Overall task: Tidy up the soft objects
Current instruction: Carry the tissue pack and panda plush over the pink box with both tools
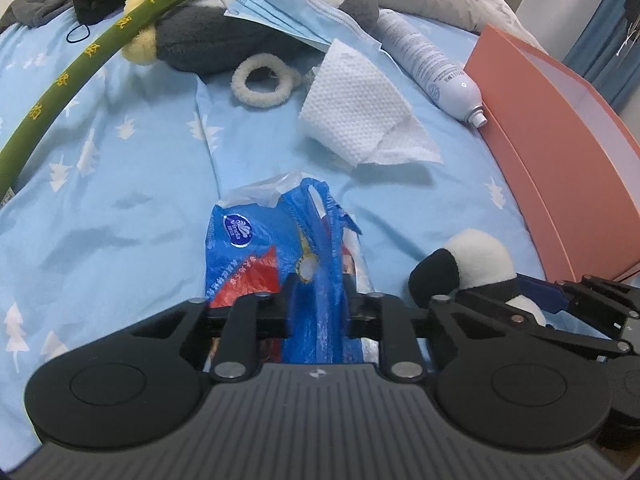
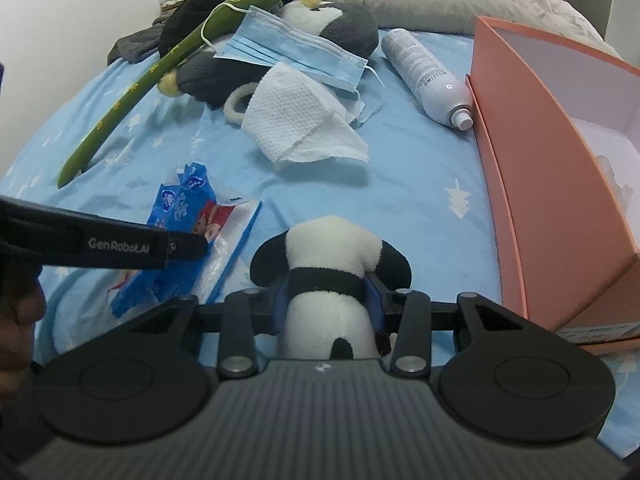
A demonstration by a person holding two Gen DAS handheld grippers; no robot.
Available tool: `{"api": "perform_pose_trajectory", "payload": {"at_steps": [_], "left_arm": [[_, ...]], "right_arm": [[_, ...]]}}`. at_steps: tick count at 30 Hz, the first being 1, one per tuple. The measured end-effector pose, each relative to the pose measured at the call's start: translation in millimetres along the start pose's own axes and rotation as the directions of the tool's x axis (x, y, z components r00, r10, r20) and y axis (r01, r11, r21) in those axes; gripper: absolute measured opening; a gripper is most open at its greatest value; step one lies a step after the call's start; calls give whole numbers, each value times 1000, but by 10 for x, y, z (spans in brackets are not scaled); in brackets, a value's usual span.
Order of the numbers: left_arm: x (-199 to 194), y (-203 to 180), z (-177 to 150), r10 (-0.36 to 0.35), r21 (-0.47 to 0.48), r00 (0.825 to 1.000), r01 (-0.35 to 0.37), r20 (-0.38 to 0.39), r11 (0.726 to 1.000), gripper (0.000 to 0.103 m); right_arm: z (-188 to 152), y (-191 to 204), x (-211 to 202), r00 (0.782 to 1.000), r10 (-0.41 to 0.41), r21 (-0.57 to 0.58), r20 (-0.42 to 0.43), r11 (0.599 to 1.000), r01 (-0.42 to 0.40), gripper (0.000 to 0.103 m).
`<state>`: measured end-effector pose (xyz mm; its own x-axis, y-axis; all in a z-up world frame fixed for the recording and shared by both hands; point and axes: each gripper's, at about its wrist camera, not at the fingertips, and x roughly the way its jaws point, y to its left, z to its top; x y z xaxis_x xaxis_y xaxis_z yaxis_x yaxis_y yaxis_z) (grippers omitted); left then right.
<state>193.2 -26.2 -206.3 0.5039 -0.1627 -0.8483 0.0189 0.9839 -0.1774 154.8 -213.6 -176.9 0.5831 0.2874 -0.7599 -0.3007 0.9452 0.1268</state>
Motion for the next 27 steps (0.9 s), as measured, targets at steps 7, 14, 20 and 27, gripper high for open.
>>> {"api": "perform_pose_trajectory", "payload": {"at_steps": [7, 14, 20, 27], "left_arm": [[-91, 54, 31, 1, -28, 1000, 0, 25, 1000, 6], [-414, 36, 22, -22, -40, 997, 25, 78, 999, 4], [-739, -69, 49, -46, -12, 990, 48, 136, 999, 4], [-1129, -236, 100, -82, 36, 977, 76, 196, 996, 4]], "right_arm": [[31, 22, 0, 1000, -8, 13, -4, 1000, 8, 42], [59, 38, -169, 1000, -3, 36, 12, 999, 2, 42], [107, 75, -418, 999, -8, 48, 49, 999, 6, 42], [203, 89, -771, 992, -32, 51, 123, 998, 26, 42]]}}
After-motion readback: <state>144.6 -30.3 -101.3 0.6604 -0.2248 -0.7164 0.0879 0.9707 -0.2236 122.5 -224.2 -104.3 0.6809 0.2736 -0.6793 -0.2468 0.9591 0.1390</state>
